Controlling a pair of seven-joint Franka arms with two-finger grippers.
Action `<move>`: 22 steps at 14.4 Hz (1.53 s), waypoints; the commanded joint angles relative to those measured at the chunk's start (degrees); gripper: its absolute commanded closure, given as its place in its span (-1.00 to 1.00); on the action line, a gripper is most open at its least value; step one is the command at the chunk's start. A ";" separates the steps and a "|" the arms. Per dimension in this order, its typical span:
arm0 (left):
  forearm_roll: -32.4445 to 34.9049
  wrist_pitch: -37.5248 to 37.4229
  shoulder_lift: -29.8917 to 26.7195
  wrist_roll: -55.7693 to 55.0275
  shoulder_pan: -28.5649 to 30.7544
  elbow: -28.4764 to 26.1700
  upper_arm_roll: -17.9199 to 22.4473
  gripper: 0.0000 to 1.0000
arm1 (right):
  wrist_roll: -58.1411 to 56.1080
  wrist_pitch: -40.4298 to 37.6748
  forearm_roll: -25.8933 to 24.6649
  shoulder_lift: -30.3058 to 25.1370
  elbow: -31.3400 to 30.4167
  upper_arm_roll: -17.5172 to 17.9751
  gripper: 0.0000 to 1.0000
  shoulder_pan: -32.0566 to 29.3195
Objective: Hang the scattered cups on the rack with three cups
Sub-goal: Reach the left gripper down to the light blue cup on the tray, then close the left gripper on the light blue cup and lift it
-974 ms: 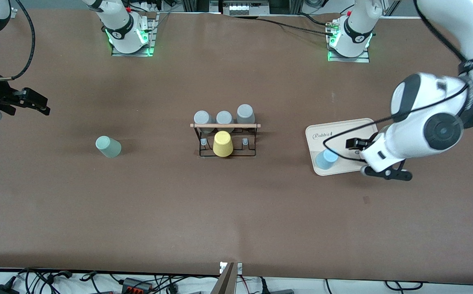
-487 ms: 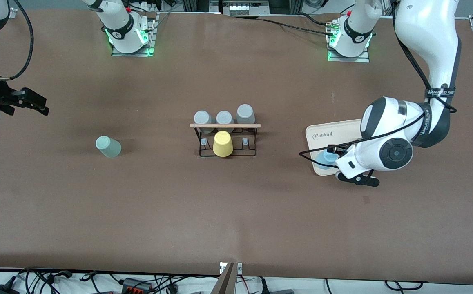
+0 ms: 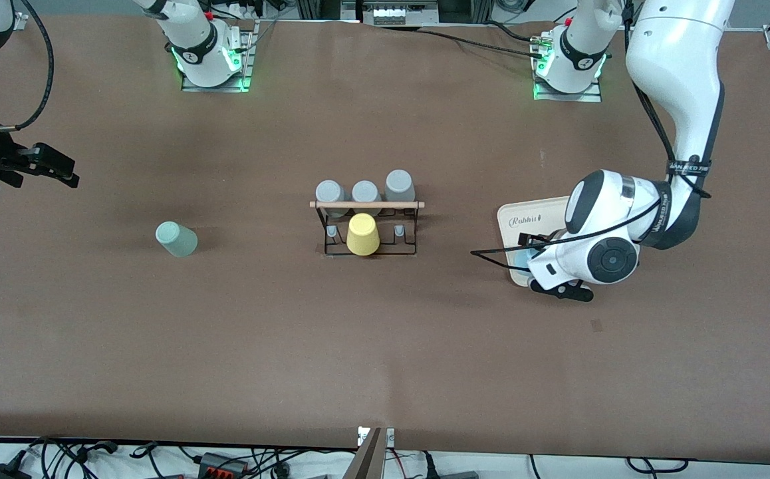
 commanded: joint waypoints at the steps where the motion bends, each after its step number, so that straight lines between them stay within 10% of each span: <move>1: -1.03 1.83 1.11 -0.63 -0.04 0.24 0.03 -1.00 | 0.00 -0.78 0.23 -0.64 0.27 0.32 -1.00 -0.48; 9: -1.03 4.46 3.49 -0.63 0.23 0.24 0.03 -0.92 | 0.00 -0.87 0.23 -0.81 0.35 0.32 -1.00 -0.48; 14: -1.03 5.26 3.84 -0.11 0.32 1.03 0.03 0.26 | 0.00 -0.96 0.23 -0.81 0.35 0.41 -1.00 -0.39; 18: -1.03 3.86 1.47 -0.10 -0.30 3.65 -0.14 0.73 | 0.00 -0.87 0.23 -0.55 0.35 0.49 -1.00 -0.39; 22: -5.57 -5.80 1.47 -1.33 -1.53 12.27 -0.84 0.76 | -0.09 -0.78 0.23 -0.28 0.35 0.49 -1.00 -0.39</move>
